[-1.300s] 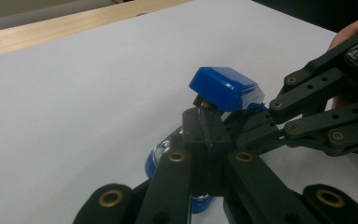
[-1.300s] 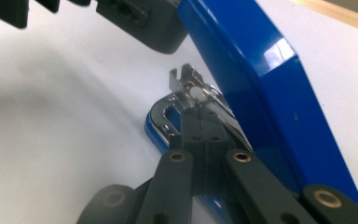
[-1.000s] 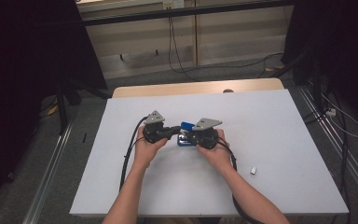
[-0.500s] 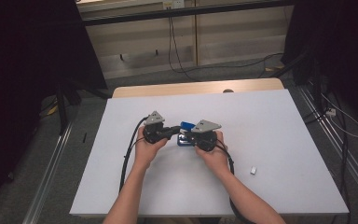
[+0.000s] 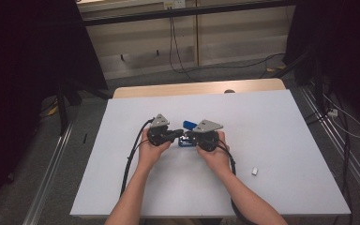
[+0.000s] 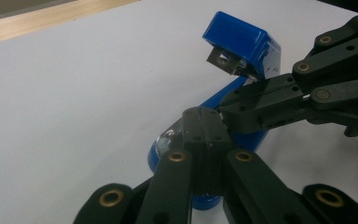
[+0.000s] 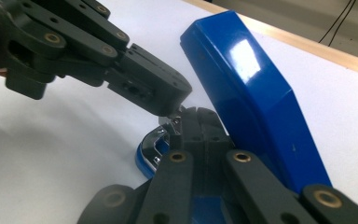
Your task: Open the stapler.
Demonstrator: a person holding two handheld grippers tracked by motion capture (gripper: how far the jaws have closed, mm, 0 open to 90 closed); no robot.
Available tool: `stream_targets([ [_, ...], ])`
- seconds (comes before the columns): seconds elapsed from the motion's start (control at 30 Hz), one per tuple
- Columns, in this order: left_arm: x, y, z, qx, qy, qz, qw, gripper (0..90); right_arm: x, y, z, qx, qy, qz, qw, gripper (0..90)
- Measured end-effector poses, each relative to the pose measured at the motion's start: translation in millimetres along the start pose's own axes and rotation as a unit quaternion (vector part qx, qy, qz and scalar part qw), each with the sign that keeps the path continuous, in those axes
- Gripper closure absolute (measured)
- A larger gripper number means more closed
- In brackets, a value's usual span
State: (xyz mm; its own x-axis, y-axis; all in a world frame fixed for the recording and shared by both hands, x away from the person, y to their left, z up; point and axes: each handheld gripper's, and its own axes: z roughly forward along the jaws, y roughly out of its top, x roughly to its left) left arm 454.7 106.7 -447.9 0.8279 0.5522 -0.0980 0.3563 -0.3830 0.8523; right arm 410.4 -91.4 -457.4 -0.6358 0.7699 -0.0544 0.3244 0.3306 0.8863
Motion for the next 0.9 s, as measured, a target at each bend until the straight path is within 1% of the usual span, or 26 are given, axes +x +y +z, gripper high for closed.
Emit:
stream_targets([
  [0.07,0.7,-0.7,0.9,0.001,-0.001,-0.004,1.0,90.0,0.5,0.4,-0.2,0.0,-0.004,-0.003,1.0,90.0],
  [0.1,0.6,-1.5,1.6,0.006,0.001,-0.003,1.0,90.0,0.9,0.4,-0.1,0.0,-0.005,-0.002,1.0,90.0],
  [0.13,1.1,-2.1,2.7,0.012,0.004,0.005,0.9999,90.0,1.2,0.1,0.4,0.002,-0.003,-0.001,1.0,90.0],
  [0.17,0.9,-2.9,3.6,0.014,0.006,0.006,0.9999,90.0,1.7,-0.2,0.9,0.001,-0.005,-0.005,1.0,90.0],
  [0.2,0.9,-3.2,4.1,0.013,0.007,0.003,0.9999,90.0,2.4,-0.2,1.4,0.002,-0.009,-0.007,0.9999,90.0],
  [0.23,0.8,-3.0,4.1,0.014,0.009,0.007,0.9998,90.0,2.5,-0.2,1.5,0.002,-0.009,-0.007,0.9999,90.0],
  [0.3,0.4,-2.9,4.1,0.014,0.011,0.007,0.9998,90.0,2.3,0.3,1.1,0.0,-0.011,-0.002,0.9999,90.0],
  [0.4,0.7,-3.4,4.0,0.014,0.008,0.008,0.9998,90.0,2.1,1.7,0.1,0.001,-0.017,-0.006,0.9998,90.0],
  [0.47,0.5,-3.2,4.2,0.013,0.01,0.011,0.9998,90.0,1.8,3.2,-1.4,0.0,-0.025,-0.005,0.9997,90.0],
  [0.53,-0.5,-3.2,4.4,0.014,0.012,0.011,0.9998,90.0,0.3,4.4,-2.7,-0.003,-0.029,0.001,0.9996,90.0],
  [0.6,-1.1,-3.1,4.4,0.015,0.014,0.015,0.9997,90.0,-0.5,5.0,-3.5,-0.004,-0.03,0.003,0.9995,90.0],
  [0.67,-1.9,-3.0,4.5,0.015,0.015,0.015,0.9997,90.0,0.1,5.2,-4.6,-0.005,-0.037,0.0,0.9993,90.0],
  [0.7,-2.0,-2.8,4.4,0.016,0.017,0.017,0.9996,90.0,0.0,5.1,-4.9,-0.006,-0.037,0.003,0.9993,90.0],
  [0.73,-2.1,-2.7,4.4,0.016,0.017,0.019,0.9995,90.0,0.1,5.6,-5.5,-0.007,-0.044,0.002,0.999,90.0],
  [0.8,-2.1,-2.8,4.4,0.016,0.017,0.018,0.9995,90.0,0.6,6.5,-6.0,-0.004,-0.048,0.006,0.9988,90.0],
  [0.87,-2.6,-2.7,4.6,0.016,0.018,0.023,0.9994,90.0,1.0,6.9,-6.6,-0.005,-0.056,0.006,0.9984,90.0],
  [0.9,-2.3,-2.8,4.6,0.016,0.017,0.021,0.9995,90.0,1.1,7.1,-7.0,-0.005,-0.059,0.007,0.9982,90.0],
])
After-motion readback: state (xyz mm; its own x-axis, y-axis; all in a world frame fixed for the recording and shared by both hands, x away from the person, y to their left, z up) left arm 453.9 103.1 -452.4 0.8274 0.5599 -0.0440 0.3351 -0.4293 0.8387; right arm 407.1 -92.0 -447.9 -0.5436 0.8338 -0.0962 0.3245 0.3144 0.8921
